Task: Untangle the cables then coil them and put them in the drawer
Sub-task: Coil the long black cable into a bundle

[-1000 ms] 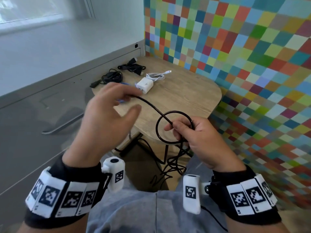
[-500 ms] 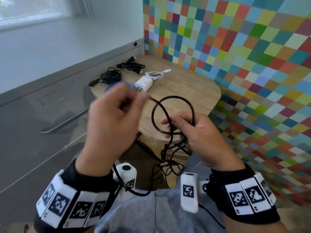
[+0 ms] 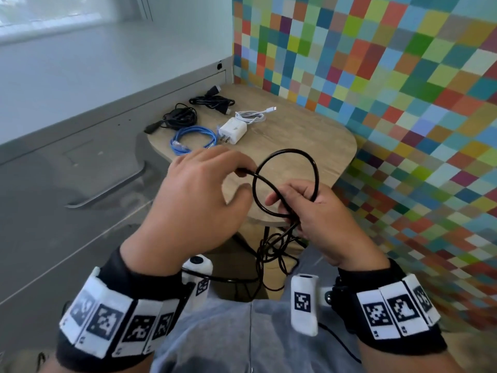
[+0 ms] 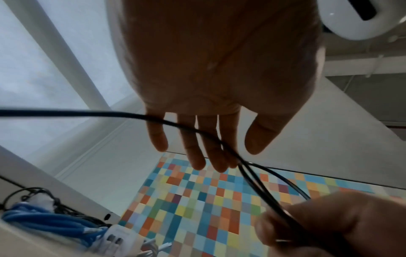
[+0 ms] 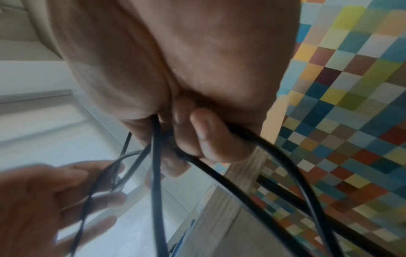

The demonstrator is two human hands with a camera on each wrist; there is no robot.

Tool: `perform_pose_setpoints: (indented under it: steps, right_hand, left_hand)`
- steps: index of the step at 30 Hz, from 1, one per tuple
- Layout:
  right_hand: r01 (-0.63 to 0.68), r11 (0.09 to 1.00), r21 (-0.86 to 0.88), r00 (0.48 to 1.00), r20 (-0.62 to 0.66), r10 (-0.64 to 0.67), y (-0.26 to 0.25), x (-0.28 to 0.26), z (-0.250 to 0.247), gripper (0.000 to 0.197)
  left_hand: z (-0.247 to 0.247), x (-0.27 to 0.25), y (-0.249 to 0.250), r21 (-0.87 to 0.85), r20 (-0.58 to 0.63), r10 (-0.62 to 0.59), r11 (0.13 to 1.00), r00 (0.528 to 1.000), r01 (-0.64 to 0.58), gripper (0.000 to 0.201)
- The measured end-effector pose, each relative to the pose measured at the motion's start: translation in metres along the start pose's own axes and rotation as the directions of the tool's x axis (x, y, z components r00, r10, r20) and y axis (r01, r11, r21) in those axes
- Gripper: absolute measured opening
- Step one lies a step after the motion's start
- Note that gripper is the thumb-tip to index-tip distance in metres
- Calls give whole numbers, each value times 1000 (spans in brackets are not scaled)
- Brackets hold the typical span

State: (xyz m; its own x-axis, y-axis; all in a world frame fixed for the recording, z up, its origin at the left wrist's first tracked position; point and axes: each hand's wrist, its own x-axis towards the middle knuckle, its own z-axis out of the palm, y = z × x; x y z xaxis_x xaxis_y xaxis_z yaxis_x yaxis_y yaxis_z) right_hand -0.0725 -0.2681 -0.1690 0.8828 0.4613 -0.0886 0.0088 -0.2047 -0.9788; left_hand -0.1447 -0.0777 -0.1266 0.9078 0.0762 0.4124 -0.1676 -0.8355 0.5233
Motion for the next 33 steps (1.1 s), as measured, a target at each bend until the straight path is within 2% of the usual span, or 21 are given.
perform_pose_setpoints:
  steps: [2, 4, 6, 8, 9, 10, 12, 13, 14, 15, 17, 18, 20, 22, 24, 26, 30, 33]
  right_hand:
    - [24, 999, -48, 1000, 13, -23, -2, 0, 1, 36]
    - [71, 994, -87, 997, 44, -67, -3, -1, 1, 37]
    - [109, 989, -98, 993, 56, -104, -2, 0, 2, 37]
    - [101, 991, -83, 994, 51, -97, -1, 1, 1, 34]
    - [86, 994, -70, 995, 59, -82, -1, 2, 1, 34]
    - [71, 995, -63, 995, 72, -66, -1, 2, 0, 34]
    - [45, 998, -45, 995, 97, -40, 0, 2, -4, 35]
    - [28, 999, -20, 994, 108, -26, 1, 2, -6, 35]
    - [10, 1000, 14, 993, 116, -12, 1, 1, -7, 35]
    - [2, 999, 40, 993, 115, -7, 1, 1, -8, 35]
    - [8, 999, 32, 995, 96, -11, 3, 1, -9, 34]
    - [11, 1000, 10, 996, 88, -12, 3, 1, -8, 34]
    - [9, 999, -32, 997, 77, -6, 3, 1, -7, 33]
    - [14, 998, -57, 997, 76, -10, 1, 0, -3, 33]
    - [31, 998, -51, 996, 88, -26, -1, -1, 0, 33]
    - [43, 998, -39, 994, 99, -39, -3, -2, 2, 34]
    - [74, 997, 38, 989, 128, -78, -10, -6, 2, 28]
    - [53, 995, 79, 983, 170, -66, -8, -6, -2, 29]
  left_hand:
    - [4, 1, 4, 85, -19, 50, 995, 999, -49, 25]
    - [6, 4, 4, 165, -26, 62, 985, 998, -57, 36]
    - [7, 6, 4, 216, 39, -9, 976, 999, 1, 53]
    - [6, 6, 5, 137, 27, -89, 987, 996, 84, 56]
    - [3, 7, 4, 26, -57, -119, 992, 991, 121, 53]
    - [0, 8, 3, -107, -194, -163, 984, 967, 144, 50]
    - [-12, 11, -2, -275, -491, -230, 956, 841, 101, 46]
    - [-18, 13, -6, -308, -561, -247, 948, 790, 78, 44]
    - [-22, 14, -8, -322, -564, -273, 942, 780, 97, 40]
    - [-23, 15, -13, -309, -533, -282, 943, 798, 126, 32]
    - [-19, 13, -20, -198, -398, -256, 962, 881, 191, 3]
    - [-16, 12, -19, -93, -352, -226, 974, 908, 206, 11]
    - [-8, 7, -18, 66, -260, -126, 987, 957, 147, 21]
    - [-2, 2, -9, 76, -106, -25, 997, 994, 33, 17]
    - [7, -1, 0, 62, 68, 37, 997, 997, -41, 21]
    - [14, -1, 5, 122, 165, 23, 992, 986, -44, 27]
    - [12, 1, 0, 60, 130, -52, 997, 990, 44, 18]
    - [1, 3, -5, -132, -5, -152, 980, 988, 150, 8]
